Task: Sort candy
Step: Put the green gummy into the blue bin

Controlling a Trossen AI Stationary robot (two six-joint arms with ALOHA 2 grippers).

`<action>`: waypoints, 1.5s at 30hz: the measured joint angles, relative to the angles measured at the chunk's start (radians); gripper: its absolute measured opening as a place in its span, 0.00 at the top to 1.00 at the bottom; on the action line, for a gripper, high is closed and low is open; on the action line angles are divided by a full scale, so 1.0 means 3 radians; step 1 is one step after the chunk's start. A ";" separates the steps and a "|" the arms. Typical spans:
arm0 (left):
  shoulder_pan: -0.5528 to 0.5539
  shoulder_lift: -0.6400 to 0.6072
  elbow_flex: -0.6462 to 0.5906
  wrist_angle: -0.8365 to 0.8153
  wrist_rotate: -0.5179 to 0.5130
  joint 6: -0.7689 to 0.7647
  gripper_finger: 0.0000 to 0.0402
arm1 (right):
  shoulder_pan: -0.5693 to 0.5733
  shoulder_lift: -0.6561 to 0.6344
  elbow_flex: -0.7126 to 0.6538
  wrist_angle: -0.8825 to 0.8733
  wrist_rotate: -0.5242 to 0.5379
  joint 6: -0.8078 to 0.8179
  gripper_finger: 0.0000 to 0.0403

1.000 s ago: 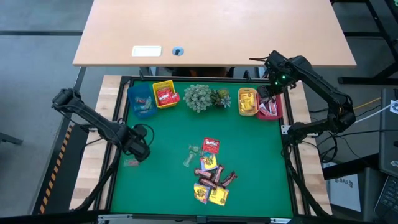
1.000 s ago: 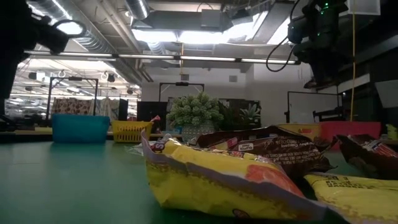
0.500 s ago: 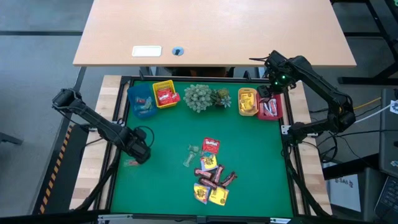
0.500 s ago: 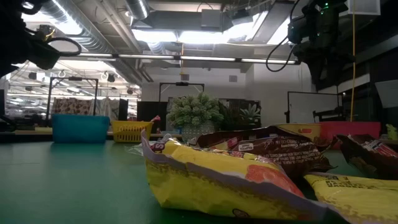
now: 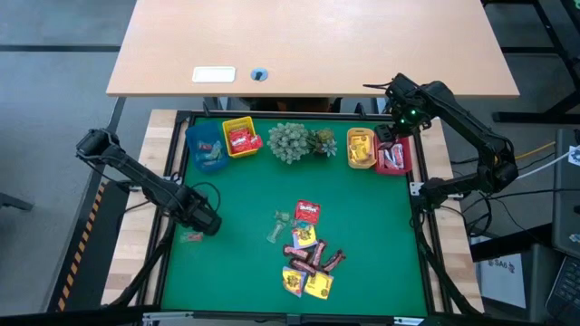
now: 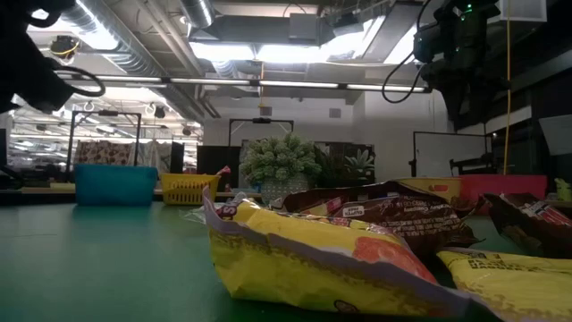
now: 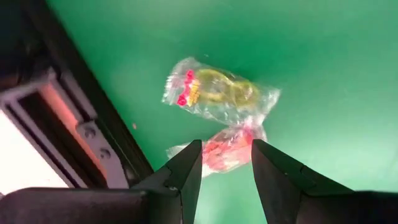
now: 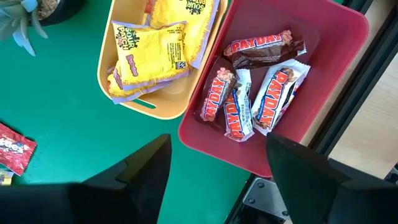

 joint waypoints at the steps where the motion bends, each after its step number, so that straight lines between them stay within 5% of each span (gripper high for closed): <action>1: -0.0002 0.0000 0.0000 0.0026 0.0026 0.0257 0.69 | 0.0000 0.0000 0.0000 0.0000 0.0000 0.0000 0.35; 8: -0.0123 0.0000 0.0000 0.0139 -0.0108 0.2097 0.69 | 0.0000 0.0000 0.0000 0.0000 -0.0001 0.0000 0.35; 17: -0.0193 0.0000 0.0000 0.0174 -0.0560 0.3136 0.69 | 0.0001 0.0000 0.0000 0.0000 -0.0001 0.0000 0.35; 31: -0.0222 0.0003 0.0000 0.0169 -0.0532 0.3904 0.69 | 0.0001 0.0000 0.0000 0.0000 -0.0003 0.0010 0.35; 45: -0.0338 0.0073 0.0000 0.0179 -0.0542 0.3937 0.69 | 0.0001 0.0000 0.0001 0.0000 -0.0003 0.0010 0.35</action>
